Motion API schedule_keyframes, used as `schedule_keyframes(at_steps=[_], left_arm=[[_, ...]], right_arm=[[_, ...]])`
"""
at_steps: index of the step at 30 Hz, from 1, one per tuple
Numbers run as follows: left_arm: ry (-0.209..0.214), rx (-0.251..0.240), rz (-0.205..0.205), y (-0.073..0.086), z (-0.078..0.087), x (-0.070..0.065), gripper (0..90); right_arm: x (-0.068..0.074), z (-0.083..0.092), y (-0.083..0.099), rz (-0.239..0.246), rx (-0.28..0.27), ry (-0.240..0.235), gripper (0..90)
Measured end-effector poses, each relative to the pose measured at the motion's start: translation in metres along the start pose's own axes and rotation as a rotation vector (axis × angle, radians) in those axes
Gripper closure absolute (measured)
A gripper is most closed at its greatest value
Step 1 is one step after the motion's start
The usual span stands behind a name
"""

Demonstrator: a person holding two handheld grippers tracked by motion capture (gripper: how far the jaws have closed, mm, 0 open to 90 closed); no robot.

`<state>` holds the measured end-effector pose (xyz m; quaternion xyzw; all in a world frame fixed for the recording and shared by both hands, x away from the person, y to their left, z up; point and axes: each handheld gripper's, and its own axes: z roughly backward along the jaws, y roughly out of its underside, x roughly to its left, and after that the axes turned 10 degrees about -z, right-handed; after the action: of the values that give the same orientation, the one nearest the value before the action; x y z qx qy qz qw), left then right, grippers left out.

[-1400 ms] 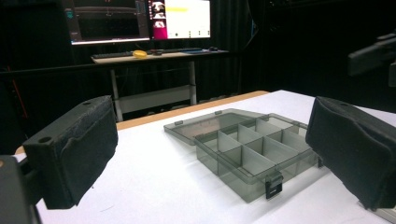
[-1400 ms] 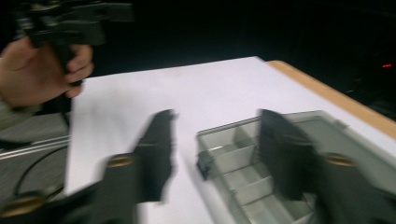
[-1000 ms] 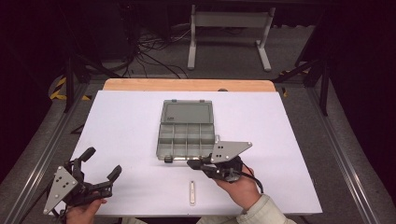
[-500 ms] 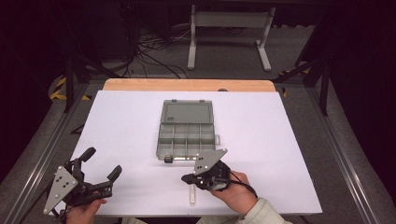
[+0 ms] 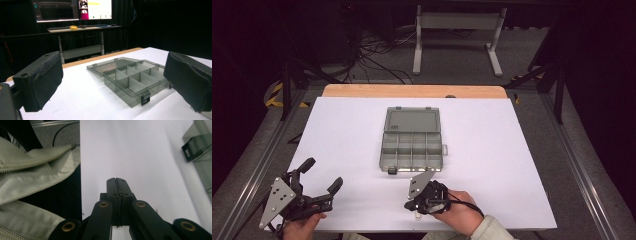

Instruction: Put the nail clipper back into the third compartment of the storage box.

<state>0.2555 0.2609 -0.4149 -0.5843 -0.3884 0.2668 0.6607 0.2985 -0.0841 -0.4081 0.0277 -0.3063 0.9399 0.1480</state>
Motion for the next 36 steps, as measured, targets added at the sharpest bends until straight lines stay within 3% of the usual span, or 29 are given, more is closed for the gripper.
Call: schedule_keyframes(at_steps=[14, 36], left_arm=[[0.001, 0.001, 0.000, 0.000, -0.001, 0.000, 3.3], [0.008, 0.002, 0.001, 0.000, -0.002, 0.000, 3.4]], right_arm=[[0.003, -0.020, 0.003, 0.002, 0.127, -0.032, 90.0], [-0.003, -0.026, 0.012, -0.029, 0.165, -0.020, 90.0]])
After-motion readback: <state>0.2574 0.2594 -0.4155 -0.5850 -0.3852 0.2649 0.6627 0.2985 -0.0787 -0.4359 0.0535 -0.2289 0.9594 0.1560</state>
